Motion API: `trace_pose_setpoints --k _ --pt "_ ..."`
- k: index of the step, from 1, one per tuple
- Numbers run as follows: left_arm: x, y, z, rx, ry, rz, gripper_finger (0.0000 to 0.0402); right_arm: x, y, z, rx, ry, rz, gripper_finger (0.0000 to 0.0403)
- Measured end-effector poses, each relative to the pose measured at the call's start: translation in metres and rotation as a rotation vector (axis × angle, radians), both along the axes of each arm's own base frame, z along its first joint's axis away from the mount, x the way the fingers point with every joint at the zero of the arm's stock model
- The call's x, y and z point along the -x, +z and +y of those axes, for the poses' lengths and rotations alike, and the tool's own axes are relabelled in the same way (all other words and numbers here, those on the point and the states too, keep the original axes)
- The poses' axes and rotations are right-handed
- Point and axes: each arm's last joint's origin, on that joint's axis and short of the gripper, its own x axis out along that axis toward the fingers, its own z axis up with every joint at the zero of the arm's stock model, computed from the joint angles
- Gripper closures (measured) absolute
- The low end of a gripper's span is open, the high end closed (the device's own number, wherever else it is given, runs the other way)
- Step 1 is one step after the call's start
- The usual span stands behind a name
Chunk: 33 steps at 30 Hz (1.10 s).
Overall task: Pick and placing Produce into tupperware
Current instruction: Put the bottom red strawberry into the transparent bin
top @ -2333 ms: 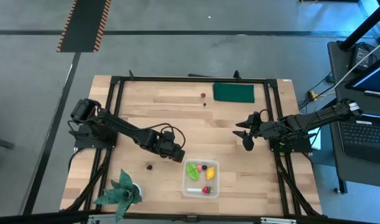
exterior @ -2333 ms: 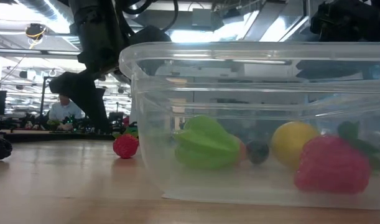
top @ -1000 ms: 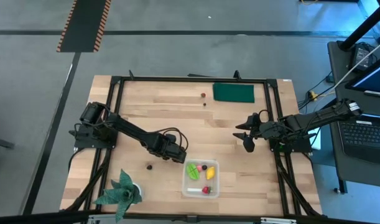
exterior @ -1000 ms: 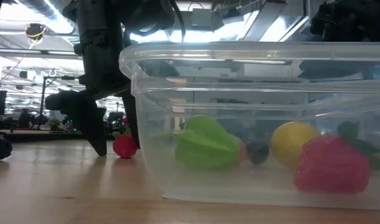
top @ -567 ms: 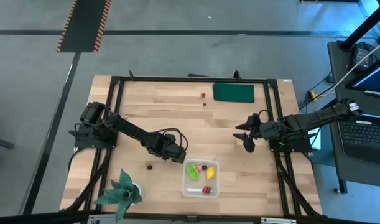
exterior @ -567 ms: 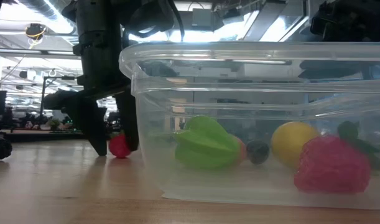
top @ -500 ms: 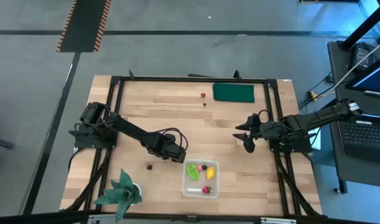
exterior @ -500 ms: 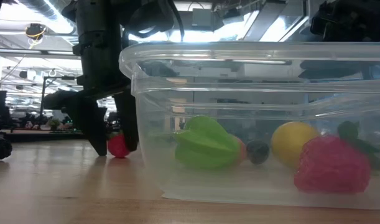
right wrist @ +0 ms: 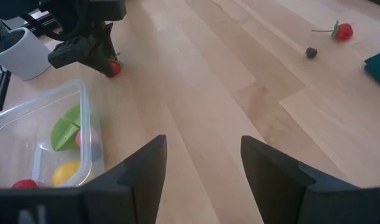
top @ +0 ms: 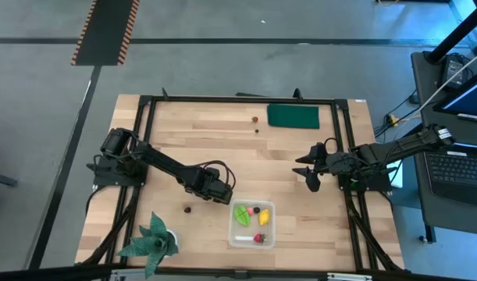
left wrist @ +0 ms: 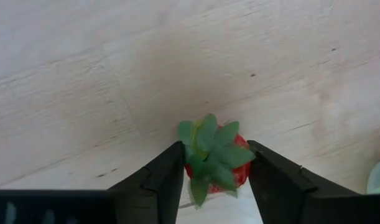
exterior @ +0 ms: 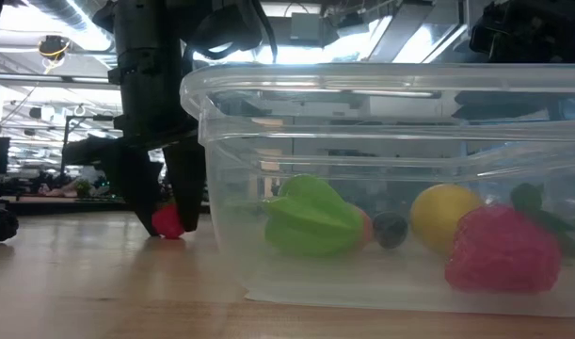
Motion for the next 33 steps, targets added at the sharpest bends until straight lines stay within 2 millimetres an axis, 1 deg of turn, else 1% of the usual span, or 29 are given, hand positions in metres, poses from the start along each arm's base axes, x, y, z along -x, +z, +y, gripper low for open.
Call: trace_pose_setpoints --k 7,10,13,17,21,23,26,29,33 --pt "0.0 0.0 0.0 -0.002 -0.007 -0.001 0.0265 0.0 0.0 0.0 0.0 0.0 0.0 0.0195" --pt "0.0 0.001 0.0 0.0 -0.008 -0.004 0.0266 0.0 0.0 0.0 0.001 0.0 0.0 0.0195" --pt "-0.001 0.003 -0.001 0.015 -0.011 -0.019 0.0257 0.0 0.0 0.0 0.001 0.001 0.001 0.0195" --pt "0.001 0.016 -0.001 0.022 -0.035 -0.062 0.0251 0.0 0.0 0.0 0.002 0.001 0.001 0.0195" --pt "0.005 0.034 0.003 0.004 -0.054 -0.119 0.0265 0.0 0.0 0.0 0.002 0.002 0.001 0.0195" --pt "0.007 0.046 0.004 0.005 -0.078 -0.167 0.0271 0.0 0.0 0.0 0.003 0.001 0.001 0.0195" --pt "0.004 0.061 0.003 0.011 -0.115 -0.279 0.027 0.0 0.0 0.0 0.003 0.002 0.0 0.0195" --pt "-0.006 0.076 -0.001 0.021 -0.162 -0.453 0.0258 0.0 0.0 0.0 0.003 0.001 0.001 0.0195" --pt "-0.02 0.088 -0.009 0.003 -0.241 -0.662 0.0256 0.0 0.0 0.0 0.002 0.001 0.0 0.0195"
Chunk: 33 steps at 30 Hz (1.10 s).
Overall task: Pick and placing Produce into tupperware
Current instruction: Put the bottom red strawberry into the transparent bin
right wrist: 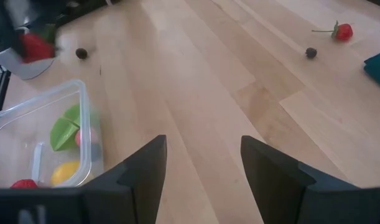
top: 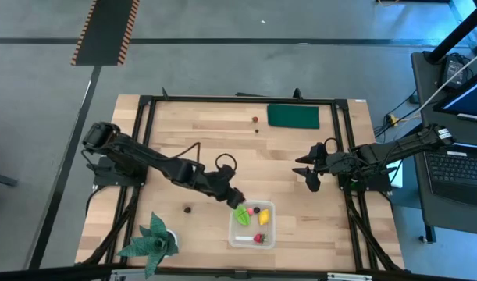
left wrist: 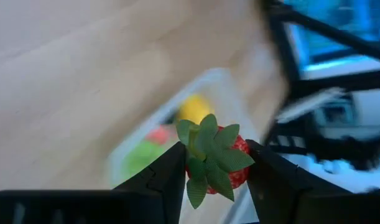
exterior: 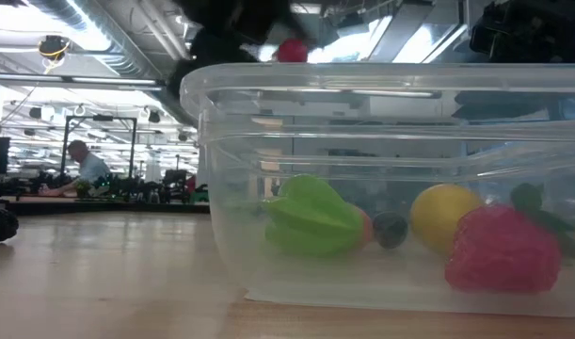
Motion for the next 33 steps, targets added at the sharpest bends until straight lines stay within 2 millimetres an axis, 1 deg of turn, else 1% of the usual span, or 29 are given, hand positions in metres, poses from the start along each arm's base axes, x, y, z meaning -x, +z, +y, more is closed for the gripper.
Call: trace_pose_setpoints --k 1,6,13,16,21,25,29,33 --pt "-0.003 0.001 -0.001 -0.005 -0.011 -0.031 0.0259 0.0 0.0 0.0 0.0 0.0 0.0 0.0195" --pt "-0.009 -0.008 -0.005 -0.055 -0.057 -0.049 0.0273 0.0 0.0 0.0 -0.001 0.0 -0.002 0.0195" --pt "-0.019 -0.024 -0.02 -0.111 -0.14 -0.095 0.0258 0.0 0.0 0.0 -0.002 -0.001 -0.003 0.0195" --pt "-0.024 -0.03 -0.026 -0.139 -0.174 -0.086 0.0258 0.0 0.0 0.0 -0.002 -0.001 -0.003 0.0195" --pt "-0.039 -0.031 -0.035 -0.202 -0.265 -0.105 0.0266 0.0 0.0 0.0 -0.003 -0.001 -0.004 0.0195" --pt "-0.048 -0.029 -0.037 -0.257 -0.312 -0.115 0.0262 0.0 0.0 0.0 -0.003 -0.001 -0.004 0.0195" --pt "-0.051 -0.029 -0.038 -0.306 -0.364 -0.092 0.0257 0.0 0.0 0.0 -0.002 -0.001 -0.001 0.0195" --pt "-0.049 -0.032 -0.037 -0.334 -0.39 -0.051 0.026 0.0 0.0 0.0 -0.002 -0.001 -0.001 0.0195"
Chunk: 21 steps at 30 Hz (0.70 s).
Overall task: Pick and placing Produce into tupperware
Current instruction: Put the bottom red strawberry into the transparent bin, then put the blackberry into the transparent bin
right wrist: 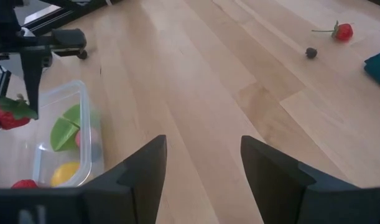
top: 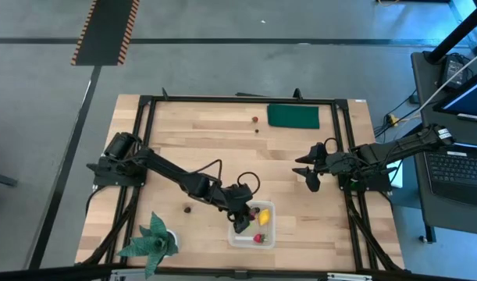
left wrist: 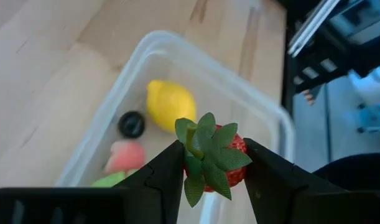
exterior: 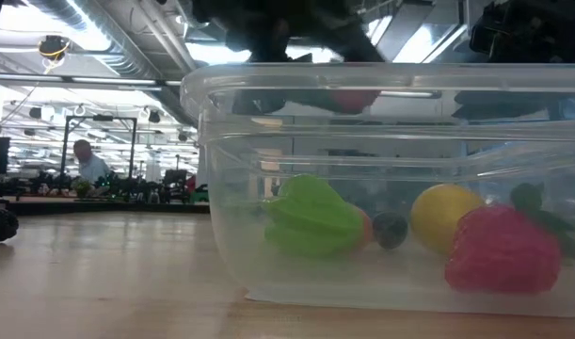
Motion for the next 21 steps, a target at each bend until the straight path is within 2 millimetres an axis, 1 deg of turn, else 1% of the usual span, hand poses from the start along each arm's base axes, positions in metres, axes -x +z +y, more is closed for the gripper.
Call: trace_pose_setpoints --k 4,12,21 --pt "0.0028 -0.0034 0.001 -0.018 -0.003 0.043 0.026 0.0001 -0.0001 0.0 0.002 0.001 0.001 0.0195" --pt "0.0025 -0.0032 0.0012 -0.018 -0.001 0.04 0.0237 0.0001 -0.0002 0.0 0.002 0.001 0.003 0.0195" --pt "0.0024 -0.0031 0.0016 -0.023 0.012 0.037 0.0244 0.0001 -0.0002 0.0 0.003 0.001 0.003 0.0195"
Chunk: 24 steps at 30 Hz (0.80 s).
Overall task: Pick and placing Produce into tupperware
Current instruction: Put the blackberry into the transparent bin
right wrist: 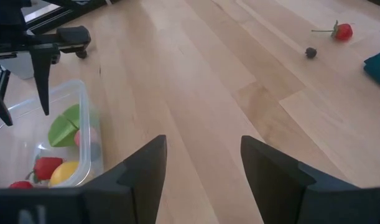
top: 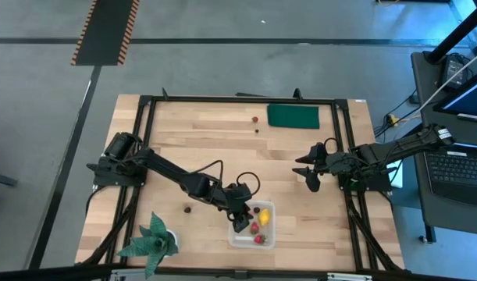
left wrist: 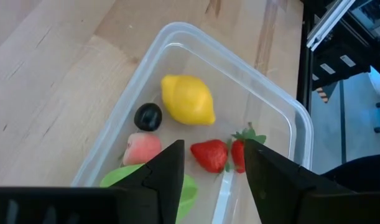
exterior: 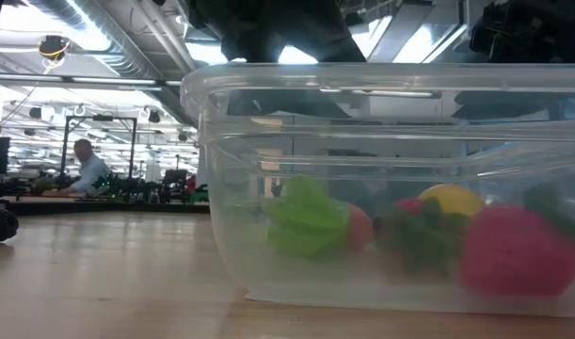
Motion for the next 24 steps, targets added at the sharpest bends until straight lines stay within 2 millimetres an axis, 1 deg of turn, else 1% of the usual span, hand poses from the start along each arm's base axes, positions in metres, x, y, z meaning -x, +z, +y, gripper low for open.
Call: trace_pose_setpoints --k 5,9,12,16,19,22,24 --pt "0.0 0.0 0.0 -0.011 -0.011 -0.003 0.0242 0.0 0.0 0.0 0.0 0.0 0.0 0.0195" --pt "0.001 0.0 -0.002 -0.035 -0.142 -0.007 0.0237 0.0 0.0 0.0 0.0 0.0 0.0 0.0195" --pt "0.004 -0.003 -0.003 0.012 -0.212 0.043 0.0237 0.0 0.0 0.0 0.0 0.0 0.0 0.0195" --pt "0.008 -0.007 -0.001 0.019 -0.205 0.116 0.0242 0.0 0.0 0.0 0.001 0.0 0.0 0.0195" --pt "0.009 -0.008 0.001 -0.02 -0.212 0.117 0.0245 0.0 0.0 0.0 0.001 0.0 0.0 0.0195" --pt "0.011 0.0 0.002 -0.055 -0.251 0.092 0.0248 0.0 0.0 0.0 0.001 0.0 0.0 0.0195" --pt "0.015 0.011 0.004 -0.086 -0.275 0.067 0.0249 0.0 0.0 0.0 0.001 0.0 0.0 0.0195"
